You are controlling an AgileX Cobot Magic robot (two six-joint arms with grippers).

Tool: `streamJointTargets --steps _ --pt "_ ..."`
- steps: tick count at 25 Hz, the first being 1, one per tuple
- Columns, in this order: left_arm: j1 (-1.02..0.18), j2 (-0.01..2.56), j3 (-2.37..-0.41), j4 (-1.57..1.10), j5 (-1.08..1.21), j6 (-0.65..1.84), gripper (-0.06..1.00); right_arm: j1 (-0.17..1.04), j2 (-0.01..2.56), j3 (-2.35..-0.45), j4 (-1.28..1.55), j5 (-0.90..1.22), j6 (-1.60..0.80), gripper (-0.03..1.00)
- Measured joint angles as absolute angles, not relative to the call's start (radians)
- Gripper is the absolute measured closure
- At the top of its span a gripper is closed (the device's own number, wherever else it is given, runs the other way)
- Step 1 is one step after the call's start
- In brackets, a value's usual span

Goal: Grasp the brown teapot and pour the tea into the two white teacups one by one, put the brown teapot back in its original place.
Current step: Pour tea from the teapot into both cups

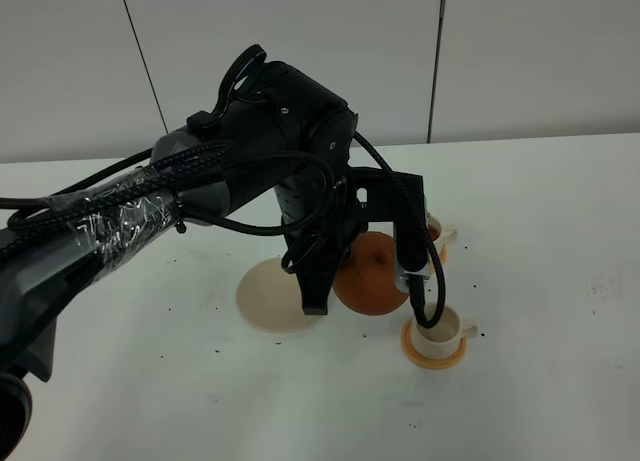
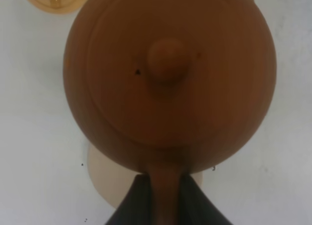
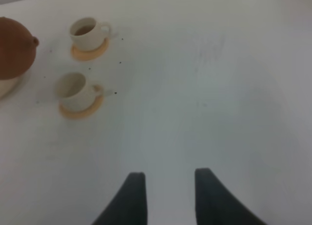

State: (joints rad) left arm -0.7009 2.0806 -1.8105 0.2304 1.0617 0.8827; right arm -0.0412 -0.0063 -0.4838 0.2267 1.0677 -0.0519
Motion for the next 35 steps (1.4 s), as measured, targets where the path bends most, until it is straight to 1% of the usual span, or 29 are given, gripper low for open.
streamJointTargets --steps 13,27,35 --pt "-0.711 2.145 -1.811 0.235 1.026 0.867 0.77 -0.041 -0.006 -0.484 0.227 1.068 -0.052 0.73" --pt "-0.711 2.158 -1.811 0.238 1.026 0.867 0.78 -0.041 -0.006 -0.484 0.227 1.068 -0.052 0.73" --pt "-0.761 2.158 -1.811 0.393 1.061 0.816 0.78 -0.041 -0.006 -0.484 0.227 1.068 -0.052 0.73"
